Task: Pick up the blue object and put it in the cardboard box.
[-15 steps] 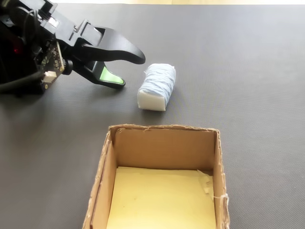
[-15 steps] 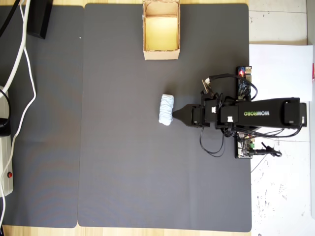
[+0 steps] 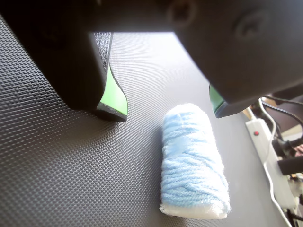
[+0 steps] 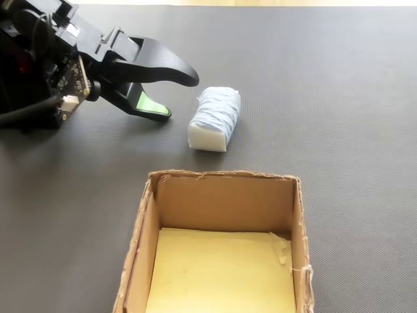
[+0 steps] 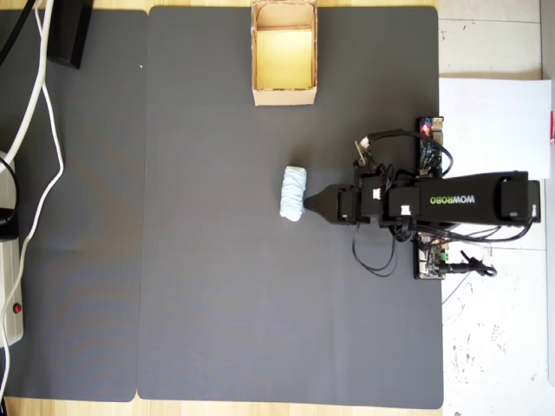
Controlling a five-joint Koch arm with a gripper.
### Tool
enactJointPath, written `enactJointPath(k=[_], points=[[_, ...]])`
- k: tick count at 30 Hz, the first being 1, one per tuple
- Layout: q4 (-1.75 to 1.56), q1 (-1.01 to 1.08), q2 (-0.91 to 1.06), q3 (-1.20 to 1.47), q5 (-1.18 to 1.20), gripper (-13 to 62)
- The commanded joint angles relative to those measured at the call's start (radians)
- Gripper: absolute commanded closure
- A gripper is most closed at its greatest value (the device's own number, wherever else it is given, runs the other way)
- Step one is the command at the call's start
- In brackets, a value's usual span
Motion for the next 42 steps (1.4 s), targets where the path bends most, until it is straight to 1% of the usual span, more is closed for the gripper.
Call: enactJointPath(k=[1,36,42], points=[[0.084,0.000,0.095,0.048,0.049,14.9],[0.075,0.005,0.095,0.048,0.048,14.1],[0.011,0.006,0.095,0.048,0.048,14.1]])
